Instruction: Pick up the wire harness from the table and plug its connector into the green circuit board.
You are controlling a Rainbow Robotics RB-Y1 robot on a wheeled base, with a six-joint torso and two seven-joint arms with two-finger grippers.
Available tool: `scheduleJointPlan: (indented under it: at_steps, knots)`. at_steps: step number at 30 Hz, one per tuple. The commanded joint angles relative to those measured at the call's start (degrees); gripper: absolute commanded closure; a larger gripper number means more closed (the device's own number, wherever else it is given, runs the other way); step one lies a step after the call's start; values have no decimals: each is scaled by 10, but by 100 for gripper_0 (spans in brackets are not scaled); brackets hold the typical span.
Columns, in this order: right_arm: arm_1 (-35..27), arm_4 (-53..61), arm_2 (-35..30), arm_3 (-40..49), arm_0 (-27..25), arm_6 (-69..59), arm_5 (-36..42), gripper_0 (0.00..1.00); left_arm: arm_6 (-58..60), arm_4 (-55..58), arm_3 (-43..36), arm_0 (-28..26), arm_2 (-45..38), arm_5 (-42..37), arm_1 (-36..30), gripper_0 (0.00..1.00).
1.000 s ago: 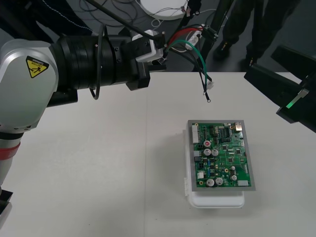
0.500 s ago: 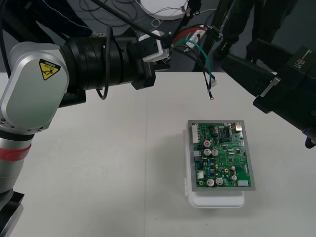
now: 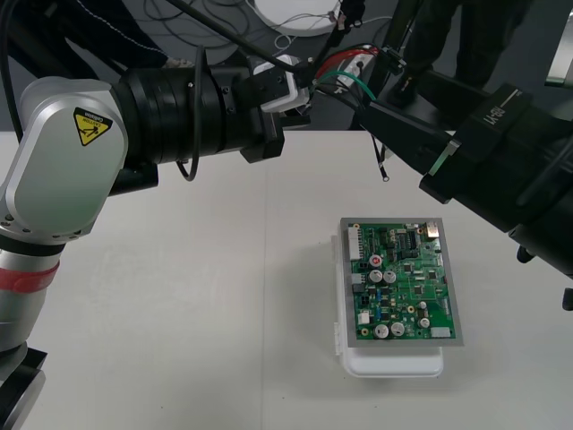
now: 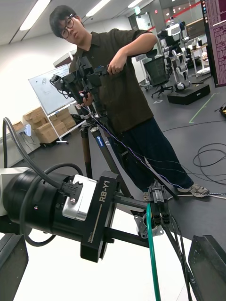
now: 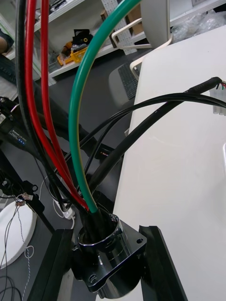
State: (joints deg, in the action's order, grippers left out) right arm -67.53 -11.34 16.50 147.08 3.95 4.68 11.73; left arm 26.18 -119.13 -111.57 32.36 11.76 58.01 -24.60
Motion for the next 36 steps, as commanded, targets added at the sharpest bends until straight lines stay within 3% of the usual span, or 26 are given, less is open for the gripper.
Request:
scheduleJointPlan:
  at_steps: [1, 13, 36]
  knots:
    - [19, -31, 20, -19, 34, -8, 1, 0, 3, 6, -7, 0, 5, -34, 14, 100]
    - [32, -105, 18, -83, 56, -14, -58, 0, 3, 9, -7, 2, 5, -40, 14, 100]
    - [38, -105, 19, -112, 94, -15, -58, 0, 4, 7, -7, 2, 5, -40, 14, 100]
